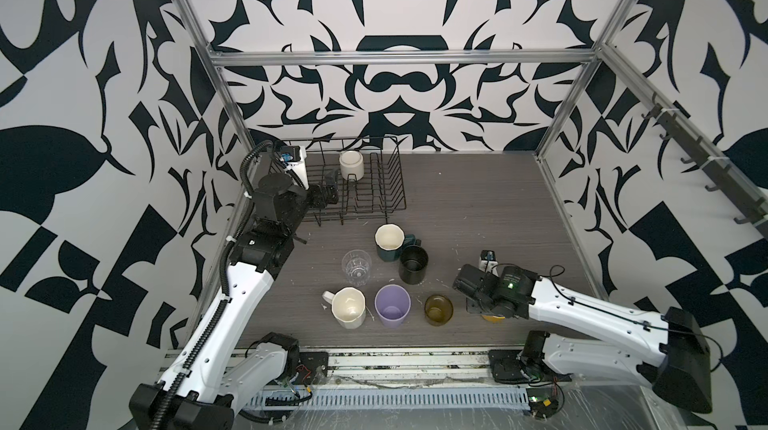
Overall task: Load cups into a dish rack
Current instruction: Pick up the cup from the bottom-right of the table.
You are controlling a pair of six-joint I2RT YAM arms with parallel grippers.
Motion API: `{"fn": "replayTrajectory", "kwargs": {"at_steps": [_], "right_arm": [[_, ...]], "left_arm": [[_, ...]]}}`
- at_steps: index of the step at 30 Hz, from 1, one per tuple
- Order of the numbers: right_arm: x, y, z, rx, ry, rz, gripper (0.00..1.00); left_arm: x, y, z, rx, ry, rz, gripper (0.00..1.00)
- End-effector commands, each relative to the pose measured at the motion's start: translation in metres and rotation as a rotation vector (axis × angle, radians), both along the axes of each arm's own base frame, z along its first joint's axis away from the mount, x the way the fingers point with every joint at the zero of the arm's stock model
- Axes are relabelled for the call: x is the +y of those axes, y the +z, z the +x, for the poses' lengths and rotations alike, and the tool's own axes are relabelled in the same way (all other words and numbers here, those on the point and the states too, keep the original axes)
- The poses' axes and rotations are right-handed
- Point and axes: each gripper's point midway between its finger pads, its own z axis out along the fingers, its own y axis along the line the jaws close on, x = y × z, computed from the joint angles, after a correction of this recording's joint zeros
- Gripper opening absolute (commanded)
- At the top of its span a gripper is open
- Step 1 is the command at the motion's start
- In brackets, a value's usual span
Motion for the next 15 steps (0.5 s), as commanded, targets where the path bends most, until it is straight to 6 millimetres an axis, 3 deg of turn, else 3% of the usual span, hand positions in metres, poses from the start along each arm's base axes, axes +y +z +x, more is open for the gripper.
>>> {"fn": "replayTrajectory", "kwargs": {"at_steps": [1, 9, 15], "right_arm": [[-0.007, 0.033, 0.026, -0.111, 0.023, -0.046, 0.0], [0.003, 0.103, 0.097, -0.289, 0.074, 0.109, 0.0], [0.028, 0.168, 0.153, -0.435, 0.158, 0.327, 0.0]], "left_arm": [[0.001, 0.009, -0.002, -0.031, 0.0, -0.028, 0.99], [-0.006, 0.007, 0.0, -0.036, -0.033, -0.052, 0.99], [-0.035, 0.01, -0.006, -0.167, -0.209, -0.077, 0.99]]}}
